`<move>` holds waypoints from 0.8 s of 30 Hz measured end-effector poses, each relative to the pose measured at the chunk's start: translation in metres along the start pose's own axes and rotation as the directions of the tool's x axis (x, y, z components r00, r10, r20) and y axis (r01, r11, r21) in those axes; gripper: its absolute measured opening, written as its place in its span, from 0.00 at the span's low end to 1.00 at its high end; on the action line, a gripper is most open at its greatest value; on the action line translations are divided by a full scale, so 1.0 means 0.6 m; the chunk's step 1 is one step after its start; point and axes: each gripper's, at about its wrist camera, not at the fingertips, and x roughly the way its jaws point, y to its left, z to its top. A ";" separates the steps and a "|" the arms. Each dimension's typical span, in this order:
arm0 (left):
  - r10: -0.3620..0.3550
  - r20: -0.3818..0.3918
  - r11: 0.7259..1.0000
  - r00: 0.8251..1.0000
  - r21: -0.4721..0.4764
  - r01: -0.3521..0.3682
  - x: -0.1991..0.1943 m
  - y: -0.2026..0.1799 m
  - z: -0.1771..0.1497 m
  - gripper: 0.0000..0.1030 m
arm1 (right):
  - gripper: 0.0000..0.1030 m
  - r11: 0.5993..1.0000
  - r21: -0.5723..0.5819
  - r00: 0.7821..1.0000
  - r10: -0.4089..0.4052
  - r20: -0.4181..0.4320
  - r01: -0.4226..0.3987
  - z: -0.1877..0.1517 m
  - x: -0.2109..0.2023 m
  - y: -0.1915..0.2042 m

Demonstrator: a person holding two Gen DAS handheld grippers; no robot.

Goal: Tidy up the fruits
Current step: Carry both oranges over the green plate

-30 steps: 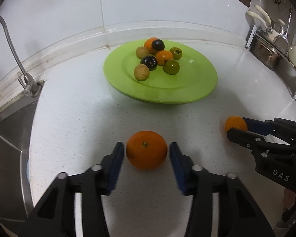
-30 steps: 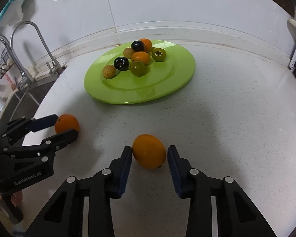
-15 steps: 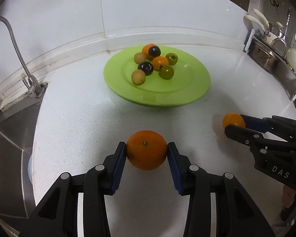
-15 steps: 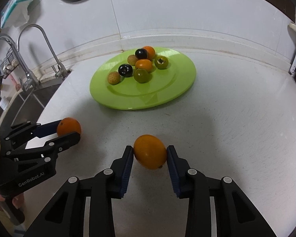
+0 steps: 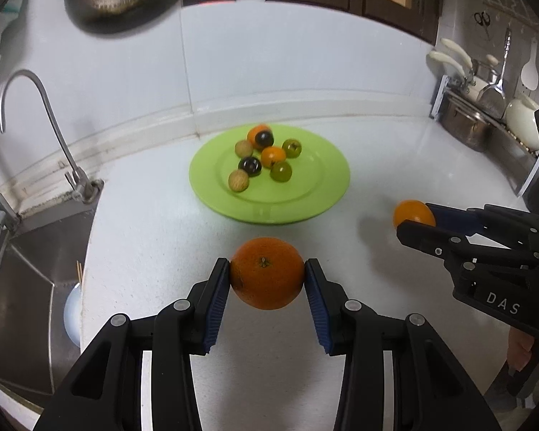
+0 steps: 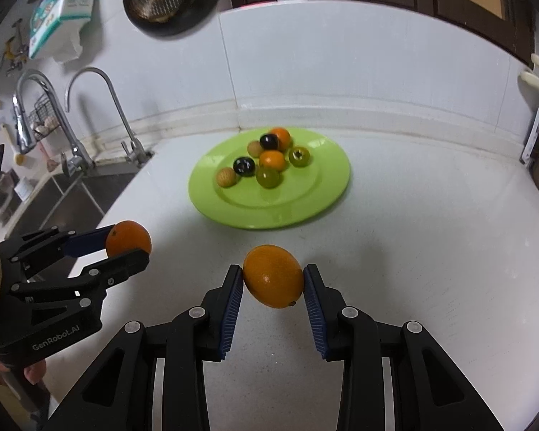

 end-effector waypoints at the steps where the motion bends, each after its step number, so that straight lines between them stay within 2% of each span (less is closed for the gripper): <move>1: 0.001 0.008 1.000 1.000 0.001 -0.001 -0.004 -0.003 0.002 0.41 | 0.35 1.000 -0.003 1.000 0.001 0.007 -0.001 0.001 -0.004 0.000; 14: 0.009 0.115 1.000 0.993 0.027 -0.012 -0.057 -0.041 0.037 0.41 | 0.35 0.999 -0.033 0.993 0.011 0.121 -0.007 0.028 -0.070 -0.018; 24: 0.031 0.158 0.999 0.987 0.038 -0.038 -0.059 -0.047 0.076 0.41 | 0.35 0.999 -0.048 0.984 0.019 0.177 -0.010 0.063 -0.082 -0.031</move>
